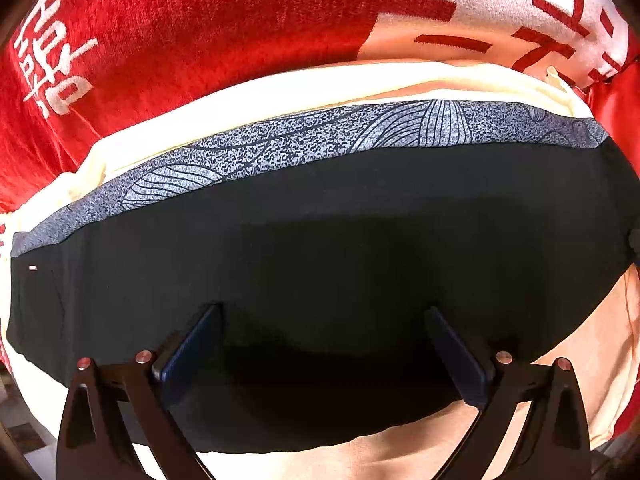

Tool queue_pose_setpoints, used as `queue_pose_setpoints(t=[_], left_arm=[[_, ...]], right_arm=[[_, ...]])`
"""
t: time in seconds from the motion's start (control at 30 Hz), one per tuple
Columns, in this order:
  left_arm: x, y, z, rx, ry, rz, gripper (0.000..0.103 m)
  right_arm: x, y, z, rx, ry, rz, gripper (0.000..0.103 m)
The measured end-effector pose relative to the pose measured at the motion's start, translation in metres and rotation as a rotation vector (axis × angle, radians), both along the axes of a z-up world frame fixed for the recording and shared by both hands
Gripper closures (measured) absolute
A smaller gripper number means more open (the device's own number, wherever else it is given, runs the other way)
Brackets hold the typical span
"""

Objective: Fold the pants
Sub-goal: 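Grasp the end of the folded trousers strip with the right gripper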

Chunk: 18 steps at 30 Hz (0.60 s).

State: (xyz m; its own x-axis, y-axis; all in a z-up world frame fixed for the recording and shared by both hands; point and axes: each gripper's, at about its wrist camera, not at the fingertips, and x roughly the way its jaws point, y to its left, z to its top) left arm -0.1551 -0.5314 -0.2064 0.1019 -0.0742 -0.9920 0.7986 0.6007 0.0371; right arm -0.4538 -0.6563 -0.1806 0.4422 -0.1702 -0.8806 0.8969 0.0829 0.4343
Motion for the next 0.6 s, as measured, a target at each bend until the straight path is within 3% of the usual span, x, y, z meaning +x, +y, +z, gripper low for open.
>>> queue_pose_setpoints(t=[0.1,0.17,0.37,0.6], left_arm=[[0.000,-0.001,0.000,-0.004,0.000,0.001,0.000],[0.000,-0.001,0.000,-0.005,0.000,0.006,0.000],[0.005,0.002,0.000,-0.001,-0.001,-0.001,0.000],[0.008,0.002,0.000,-0.005,0.010,0.006,0.000]], right_arm=[[-0.011,0.010,-0.006,0.051,-0.099,-0.023,0.059],[-0.012,0.018,-0.012,0.095,-0.166,-0.008,0.056],[-0.001,0.032,-0.031,0.178,-0.280,0.002,0.056],[0.001,0.025,-0.037,0.142,-0.366,-0.037,0.056]])
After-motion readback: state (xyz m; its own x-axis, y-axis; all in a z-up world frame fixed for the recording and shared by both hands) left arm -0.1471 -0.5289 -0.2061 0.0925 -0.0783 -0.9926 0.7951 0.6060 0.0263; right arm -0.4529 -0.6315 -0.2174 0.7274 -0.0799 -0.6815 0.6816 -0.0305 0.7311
